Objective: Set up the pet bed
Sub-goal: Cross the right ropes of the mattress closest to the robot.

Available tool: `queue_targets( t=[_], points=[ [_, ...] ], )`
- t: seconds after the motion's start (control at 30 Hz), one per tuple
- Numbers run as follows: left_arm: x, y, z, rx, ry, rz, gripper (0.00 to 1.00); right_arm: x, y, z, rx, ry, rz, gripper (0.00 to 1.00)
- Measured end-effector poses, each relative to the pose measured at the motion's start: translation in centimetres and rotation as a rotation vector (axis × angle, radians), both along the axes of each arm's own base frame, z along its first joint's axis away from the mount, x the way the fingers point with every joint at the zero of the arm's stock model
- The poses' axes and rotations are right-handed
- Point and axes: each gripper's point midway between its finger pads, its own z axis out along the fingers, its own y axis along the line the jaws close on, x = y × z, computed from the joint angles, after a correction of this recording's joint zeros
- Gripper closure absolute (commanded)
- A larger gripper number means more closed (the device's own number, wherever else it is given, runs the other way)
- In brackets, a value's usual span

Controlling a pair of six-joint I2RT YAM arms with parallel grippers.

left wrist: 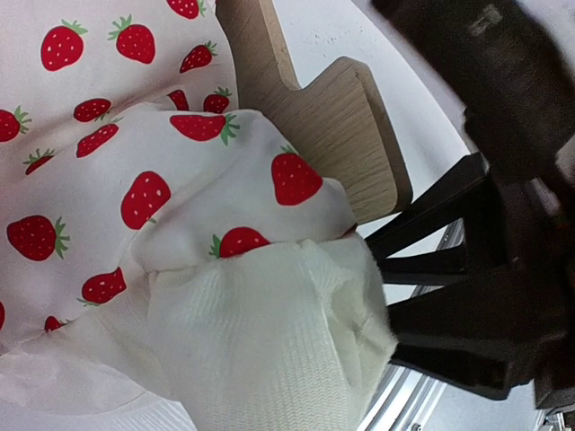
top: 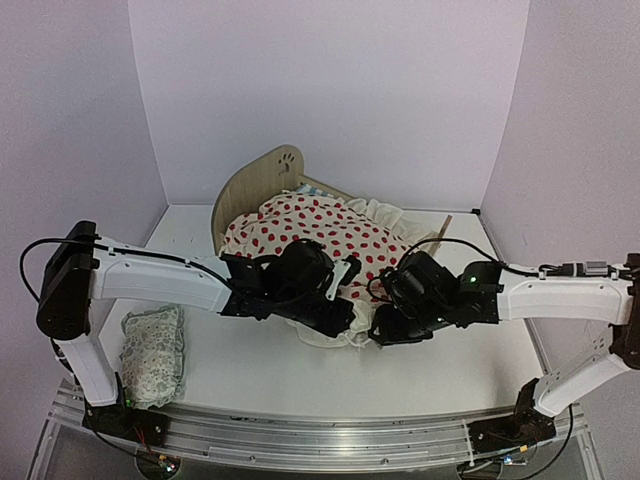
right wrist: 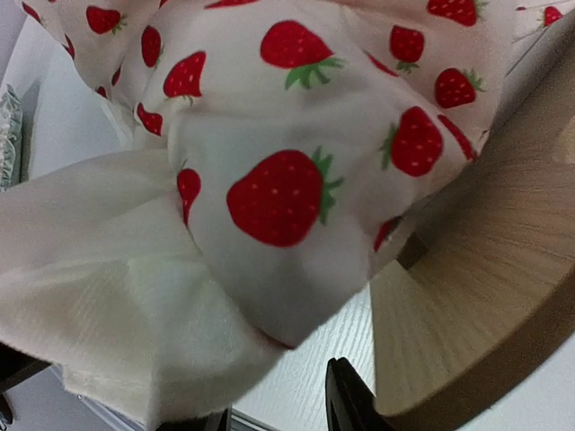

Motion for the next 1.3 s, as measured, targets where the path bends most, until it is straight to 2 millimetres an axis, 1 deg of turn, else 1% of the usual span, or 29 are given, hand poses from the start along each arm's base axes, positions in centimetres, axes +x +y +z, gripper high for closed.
queue_targets(
  t=[0.1,0.17,0.27,0.33,0.37,0.4,0.43,0.5,0.53,0.57,0.63,0.7,0.8,0.9,0.97,1.07,1.17,1.23,1.3],
  points=[
    [-0.4,0.9,-0.3,0.006,0.012,0.007,1.0,0.2,1.5,-0.6,-0.002,0.022,0.023,0.63],
    [-0.8,1.8,-0.9,0.022,0.022,0.009,1.0,0.8,2.6,-0.5,0.008,0.019,0.026,0.63],
    [-1.5,3.3,-2.7,0.058,0.042,0.013,1.0,1.5,4.0,0.1,0.036,0.006,0.029,0.62],
    [-2.0,4.5,-4.2,0.087,0.06,0.019,1.0,1.7,4.5,0.5,0.056,0.003,0.031,0.62],
    [-2.2,5.0,-4.8,0.098,0.068,0.022,0.98,1.7,4.6,0.6,0.062,0.006,0.03,0.62],
    [-2.4,5.5,-5.3,0.108,0.074,0.025,0.95,1.6,4.6,0.6,0.066,0.011,0.028,0.62],
    [-2.6,5.9,-5.6,0.115,0.078,0.026,0.83,1.6,4.7,0.6,0.069,0.015,0.026,0.62],
    [-2.6,6.2,-5.6,0.113,0.075,0.031,0.55,1.4,4.5,0.5,0.072,0.022,0.019,0.62],
    [-2.5,6.2,-5.4,0.106,0.072,0.037,0.46,1.3,4.4,0.4,0.071,0.026,0.015,0.62],
    [-2.4,6.1,-5.2,0.099,0.065,0.041,0.4,1.2,4.2,0.2,0.067,0.031,0.012,0.62],
    [-1.9,5.9,-4.6,0.088,0.055,0.069,0.34,0.9,3.6,0.0,0.051,0.041,0.008,0.6],
    [-1.3,5.7,-3.9,0.082,0.04,0.09,0.33,0.8,3.1,0.0,0.034,0.046,0.002,0.57],
    [-0.2,4.8,-2.0,0.049,0.006,0.113,0.38,0.7,2.0,0.3,0.004,0.032,-0.016,0.56],
    [0.4,3.6,0.4,0.001,-0.037,0.097,0.42,1.0,0.8,1.5,-0.017,-0.013,-0.034,0.55],
    [0.5,3.1,1.5,-0.024,-0.068,0.063,0.45,1.4,0.3,2.9,-0.02,-0.054,-0.044,0.56],
    [-0.1,2.9,2.2,-0.031,-0.105,-0.009,0.47,2.0,-0.4,4.9,-0.01,-0.114,-0.061,0.58],
    [-1.2,3.3,2.9,-0.036,-0.148,-0.101,0.48,2.0,-1.0,6.0,0.001,-0.138,-0.08,0.59],
    [-2.4,3.8,3.3,-0.036,-0.166,-0.176,0.48,1.8,-1.6,5.9,0.007,-0.133,-0.099,0.6],
    [-3.5,4.2,3.5,-0.034,-0.174,-0.241,0.48,1.1,-2.7,5.0,-0.002,-0.108,-0.124,0.61]
  ],
)
